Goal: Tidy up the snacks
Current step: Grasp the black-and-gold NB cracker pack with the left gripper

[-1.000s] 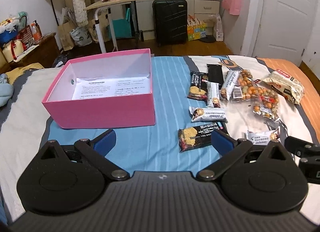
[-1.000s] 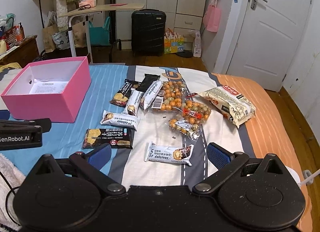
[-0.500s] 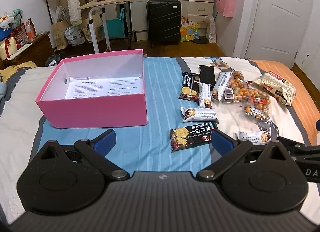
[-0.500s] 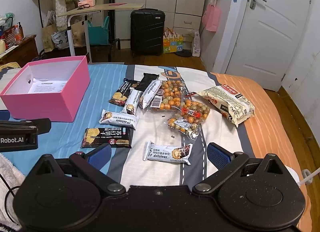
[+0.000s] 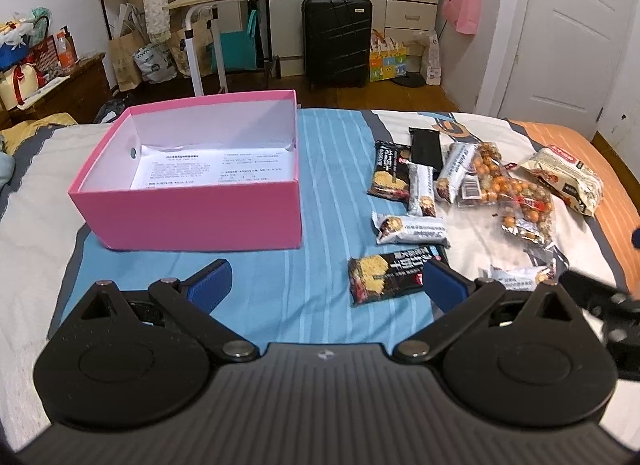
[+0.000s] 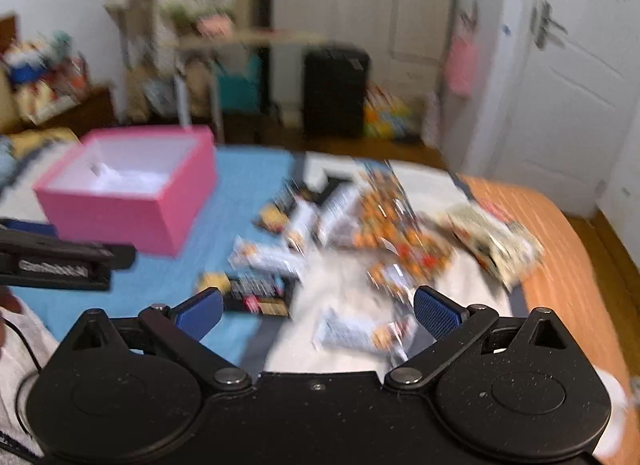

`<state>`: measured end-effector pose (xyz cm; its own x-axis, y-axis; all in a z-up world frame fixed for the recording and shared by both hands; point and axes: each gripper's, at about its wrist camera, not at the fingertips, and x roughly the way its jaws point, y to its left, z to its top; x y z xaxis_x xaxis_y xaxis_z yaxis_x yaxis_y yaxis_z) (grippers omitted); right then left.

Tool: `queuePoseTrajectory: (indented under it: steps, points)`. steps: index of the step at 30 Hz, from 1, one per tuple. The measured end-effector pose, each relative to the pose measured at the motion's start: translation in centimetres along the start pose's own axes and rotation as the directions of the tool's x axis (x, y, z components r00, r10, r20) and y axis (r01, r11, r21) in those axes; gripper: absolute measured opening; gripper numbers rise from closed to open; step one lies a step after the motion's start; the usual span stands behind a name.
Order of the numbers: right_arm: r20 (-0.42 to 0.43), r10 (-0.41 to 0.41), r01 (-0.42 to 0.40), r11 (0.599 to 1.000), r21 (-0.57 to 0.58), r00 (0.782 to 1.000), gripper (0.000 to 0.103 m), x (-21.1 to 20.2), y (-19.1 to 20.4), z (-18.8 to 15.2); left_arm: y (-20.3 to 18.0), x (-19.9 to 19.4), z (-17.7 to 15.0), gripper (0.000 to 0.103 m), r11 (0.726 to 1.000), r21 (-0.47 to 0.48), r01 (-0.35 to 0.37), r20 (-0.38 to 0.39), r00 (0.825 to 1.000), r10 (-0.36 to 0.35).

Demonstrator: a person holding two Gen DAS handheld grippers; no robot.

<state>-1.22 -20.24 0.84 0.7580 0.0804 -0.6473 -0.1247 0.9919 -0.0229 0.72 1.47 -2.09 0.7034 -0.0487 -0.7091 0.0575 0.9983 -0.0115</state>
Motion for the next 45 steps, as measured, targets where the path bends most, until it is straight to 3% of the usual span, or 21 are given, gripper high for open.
queuePoseTrajectory:
  steps: [2,5,8,11,15,20,22,24,26,27,30,35,45]
  points:
    - [0.013,0.05,-0.05,0.998,-0.047,0.999,0.103,1.3,-0.3,-0.1,0.4,0.8,0.8,0.103,1.0,-0.021,0.02,-0.014,1.0,-0.02]
    - [-0.104,0.128,-0.138,0.986,-0.097,0.986,0.103,4.8,-0.4,-0.3,0.6,2.5,1.7,0.103,0.999,-0.042,0.028,-0.022,0.999,-0.029]
    - [-0.173,0.238,-0.251,0.966,-0.059,0.956,0.103,8.4,-0.5,-1.0,-0.4,5.3,2.1,0.102,0.998,0.051,0.039,-0.059,0.998,-0.036]
    - [-0.176,0.284,-0.303,0.949,-0.091,0.943,0.102,11.1,0.1,-2.3,-0.9,8.3,2.1,0.101,0.987,0.085,0.133,-0.103,0.987,-0.124]
    - [-0.178,0.346,-0.37,0.92,-0.125,0.921,0.101,14.4,0.8,-3.8,-0.8,12.3,1.4,0.098,0.996,0.04,0.076,-0.162,0.984,-0.069]
    - [-0.229,0.346,-0.377,0.92,-0.109,0.91,0.093,17.3,1.0,-5.1,0.7,16.2,-0.5,0.085,0.986,-0.082,0.143,-0.258,0.953,-0.16]
    - [-0.233,0.34,-0.375,0.919,-0.122,0.911,0.092,17.9,1.2,-5.3,1.1,17.4,-1.1,0.072,0.978,-0.122,0.171,-0.283,0.938,-0.2]
    - [-0.217,0.352,-0.385,0.913,-0.133,0.91,0.091,17.7,1.5,-5.4,1.0,18.2,-1.5,0.069,0.968,-0.14,0.207,-0.288,0.927,-0.24]
    - [-0.195,0.388,-0.414,0.902,-0.123,0.901,0.091,17.7,1.6,-5.7,0.4,18.6,-1.7,0.058,0.956,-0.116,0.27,-0.279,0.915,-0.292]
    - [-0.188,0.396,-0.42,0.901,-0.108,0.899,0.092,17.9,1.5,-5.8,0.2,18.6,-1.8,0.054,0.955,-0.116,0.274,-0.267,0.917,-0.295]
    - [-0.186,0.397,-0.42,0.901,-0.105,0.899,0.098,18.3,1.8,-6.3,-0.5,18.3,-2.0,0.053,0.955,-0.102,0.278,-0.249,0.923,-0.295]
    - [-0.186,0.347,-0.37,0.923,-0.106,0.919,0.102,18.6,3.0,-6.3,-1.2,17.9,-2.1,0.052,0.963,-0.076,0.259,-0.234,0.934,-0.27]
    - [-0.253,0.305,-0.325,0.945,-0.039,0.918,0.1,17.8,3.6,-4.7,-0.2,15.9,-1.1,0.059,0.94,-0.117,0.319,-0.252,0.906,-0.339]
